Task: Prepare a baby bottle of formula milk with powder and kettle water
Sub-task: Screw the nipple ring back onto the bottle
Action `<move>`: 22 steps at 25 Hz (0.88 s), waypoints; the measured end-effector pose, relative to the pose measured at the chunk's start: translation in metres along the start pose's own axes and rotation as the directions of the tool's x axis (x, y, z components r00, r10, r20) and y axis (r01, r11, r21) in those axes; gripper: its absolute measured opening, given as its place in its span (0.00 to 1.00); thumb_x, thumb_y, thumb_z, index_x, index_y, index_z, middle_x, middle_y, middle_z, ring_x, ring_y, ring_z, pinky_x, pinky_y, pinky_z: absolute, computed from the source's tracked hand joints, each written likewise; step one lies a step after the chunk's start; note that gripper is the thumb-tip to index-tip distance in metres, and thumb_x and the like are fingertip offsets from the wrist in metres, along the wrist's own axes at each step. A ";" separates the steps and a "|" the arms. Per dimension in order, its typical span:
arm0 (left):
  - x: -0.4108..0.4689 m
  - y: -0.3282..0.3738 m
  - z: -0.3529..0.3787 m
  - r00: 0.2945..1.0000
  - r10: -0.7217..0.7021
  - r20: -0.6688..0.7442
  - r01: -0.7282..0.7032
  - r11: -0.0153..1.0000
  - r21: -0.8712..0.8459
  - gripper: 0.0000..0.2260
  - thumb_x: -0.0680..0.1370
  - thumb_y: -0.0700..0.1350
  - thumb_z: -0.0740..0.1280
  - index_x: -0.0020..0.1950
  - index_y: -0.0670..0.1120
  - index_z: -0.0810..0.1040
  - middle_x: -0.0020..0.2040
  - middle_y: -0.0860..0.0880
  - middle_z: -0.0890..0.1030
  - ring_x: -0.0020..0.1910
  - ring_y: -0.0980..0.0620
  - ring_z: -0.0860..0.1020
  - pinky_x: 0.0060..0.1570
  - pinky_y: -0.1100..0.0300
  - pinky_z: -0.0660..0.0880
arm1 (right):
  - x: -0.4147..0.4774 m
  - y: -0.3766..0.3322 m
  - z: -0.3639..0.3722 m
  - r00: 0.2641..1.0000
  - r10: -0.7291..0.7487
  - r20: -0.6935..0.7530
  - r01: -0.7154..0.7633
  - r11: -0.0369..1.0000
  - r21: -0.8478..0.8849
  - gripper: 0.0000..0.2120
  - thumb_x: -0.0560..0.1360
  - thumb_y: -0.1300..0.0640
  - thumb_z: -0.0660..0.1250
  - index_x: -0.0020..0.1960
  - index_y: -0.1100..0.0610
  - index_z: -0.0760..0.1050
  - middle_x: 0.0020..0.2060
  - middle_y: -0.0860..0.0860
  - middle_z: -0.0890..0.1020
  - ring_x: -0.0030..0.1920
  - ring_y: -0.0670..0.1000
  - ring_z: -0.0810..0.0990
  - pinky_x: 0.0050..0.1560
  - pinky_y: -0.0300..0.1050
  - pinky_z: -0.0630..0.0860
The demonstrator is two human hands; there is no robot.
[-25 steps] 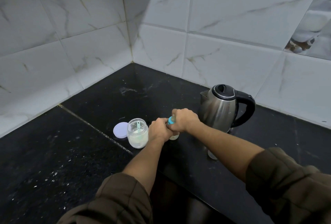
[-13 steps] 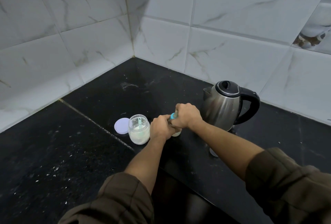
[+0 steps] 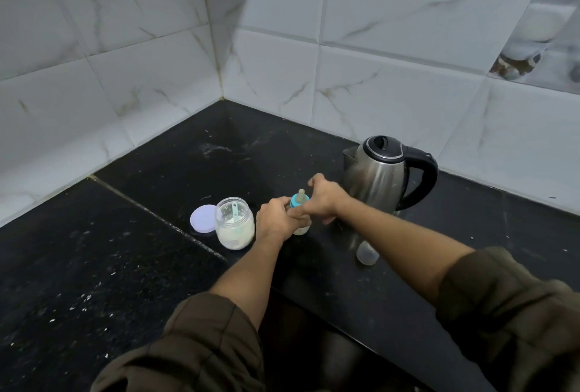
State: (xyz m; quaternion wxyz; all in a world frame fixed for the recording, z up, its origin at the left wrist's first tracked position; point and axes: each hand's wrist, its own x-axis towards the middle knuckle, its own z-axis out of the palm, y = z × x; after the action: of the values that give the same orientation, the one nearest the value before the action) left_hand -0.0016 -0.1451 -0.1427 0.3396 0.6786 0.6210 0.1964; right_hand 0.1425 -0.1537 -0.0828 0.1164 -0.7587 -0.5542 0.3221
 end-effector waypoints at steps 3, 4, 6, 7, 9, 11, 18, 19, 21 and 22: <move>-0.004 0.004 0.006 1.000 0.022 -0.004 -0.022 1.000 -0.004 0.27 0.64 0.60 0.83 0.59 0.54 0.83 0.51 0.54 0.86 0.54 0.52 0.83 0.57 0.52 0.80 | -0.006 0.022 -0.029 0.973 0.058 0.223 -0.048 0.998 -0.049 0.31 0.69 0.51 0.83 0.65 0.53 0.70 0.47 0.53 0.80 0.39 0.50 0.80 0.26 0.41 0.75; -0.005 0.005 0.007 0.999 0.031 -0.012 -0.031 1.000 -0.002 0.28 0.64 0.58 0.83 0.62 0.53 0.82 0.54 0.53 0.86 0.56 0.52 0.83 0.59 0.52 0.79 | -0.009 0.031 -0.035 0.968 0.090 0.233 -0.058 0.988 -0.144 0.27 0.71 0.54 0.82 0.64 0.53 0.73 0.46 0.54 0.81 0.38 0.50 0.80 0.28 0.42 0.75; -0.008 0.005 0.009 0.999 0.042 -0.025 -0.042 0.999 0.001 0.30 0.65 0.56 0.83 0.65 0.53 0.81 0.57 0.53 0.86 0.59 0.51 0.82 0.62 0.51 0.77 | -0.016 0.047 -0.038 0.966 0.155 0.206 -0.067 0.922 -0.381 0.21 0.71 0.54 0.82 0.60 0.55 0.78 0.43 0.55 0.83 0.38 0.52 0.81 0.32 0.44 0.79; -0.008 0.005 0.009 0.999 0.047 -0.028 -0.047 0.999 0.005 0.30 0.66 0.56 0.83 0.65 0.53 0.81 0.58 0.52 0.85 0.60 0.50 0.81 0.63 0.51 0.77 | -0.019 0.053 -0.036 0.966 0.180 0.185 -0.066 0.866 -0.495 0.21 0.70 0.52 0.82 0.58 0.56 0.80 0.41 0.54 0.83 0.38 0.52 0.82 0.36 0.46 0.82; -0.010 0.006 0.009 0.999 0.047 -0.024 -0.047 0.999 0.006 0.30 0.66 0.55 0.83 0.66 0.52 0.80 0.60 0.52 0.85 0.61 0.50 0.81 0.63 0.51 0.77 | -0.026 0.060 -0.028 0.971 0.204 0.126 -0.077 0.763 -0.641 0.22 0.68 0.48 0.83 0.55 0.56 0.80 0.40 0.52 0.81 0.42 0.54 0.83 0.43 0.49 0.82; -0.011 0.007 0.009 0.999 0.044 -0.014 -0.044 0.999 0.009 0.31 0.67 0.55 0.83 0.67 0.52 0.79 0.61 0.51 0.84 0.63 0.49 0.80 0.63 0.51 0.77 | -0.032 0.066 -0.018 0.976 0.205 0.072 -0.095 0.704 -0.704 0.24 0.67 0.49 0.82 0.59 0.55 0.80 0.44 0.51 0.78 0.51 0.57 0.84 0.45 0.51 0.79; -0.013 0.001 0.008 1.000 0.025 0.014 -0.025 1.000 0.015 0.34 0.65 0.55 0.84 0.68 0.50 0.78 0.62 0.51 0.83 0.63 0.48 0.80 0.64 0.50 0.76 | -0.040 0.067 -0.002 0.974 0.219 0.052 -0.116 0.689 -0.716 0.21 0.70 0.60 0.79 0.61 0.58 0.81 0.50 0.54 0.83 0.47 0.56 0.85 0.45 0.51 0.81; -0.014 0.001 0.008 1.000 0.021 0.016 -0.021 1.000 0.014 0.33 0.65 0.55 0.84 0.68 0.50 0.79 0.61 0.51 0.84 0.63 0.48 0.80 0.64 0.50 0.76 | -0.038 0.060 -0.005 0.979 0.198 0.044 -0.118 0.733 -0.670 0.19 0.71 0.57 0.79 0.60 0.58 0.81 0.45 0.53 0.81 0.41 0.55 0.83 0.44 0.50 0.82; -0.014 0.004 0.006 0.999 0.026 0.019 -0.027 0.999 0.020 0.31 0.65 0.54 0.84 0.66 0.51 0.79 0.59 0.51 0.84 0.62 0.48 0.80 0.62 0.51 0.76 | -0.032 0.041 -0.013 0.995 0.100 -0.013 -0.089 0.812 -0.577 0.18 0.73 0.50 0.77 0.58 0.57 0.82 0.40 0.52 0.78 0.37 0.55 0.80 0.41 0.49 0.80; -0.014 0.005 0.005 0.999 0.033 0.022 -0.034 0.999 0.028 0.31 0.65 0.54 0.84 0.65 0.51 0.79 0.59 0.51 0.84 0.61 0.48 0.80 0.61 0.51 0.76 | -0.030 0.029 -0.017 0.997 0.035 -0.064 -0.064 0.846 -0.530 0.17 0.73 0.48 0.76 0.57 0.57 0.82 0.40 0.52 0.78 0.39 0.55 0.80 0.41 0.48 0.79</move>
State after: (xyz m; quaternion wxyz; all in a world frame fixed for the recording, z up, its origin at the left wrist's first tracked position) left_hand 0.0035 -0.1598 -0.1400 0.3332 0.6956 0.6086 0.1862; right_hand 0.1700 -0.1883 -0.0743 -0.0918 -0.7833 -0.5989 0.1391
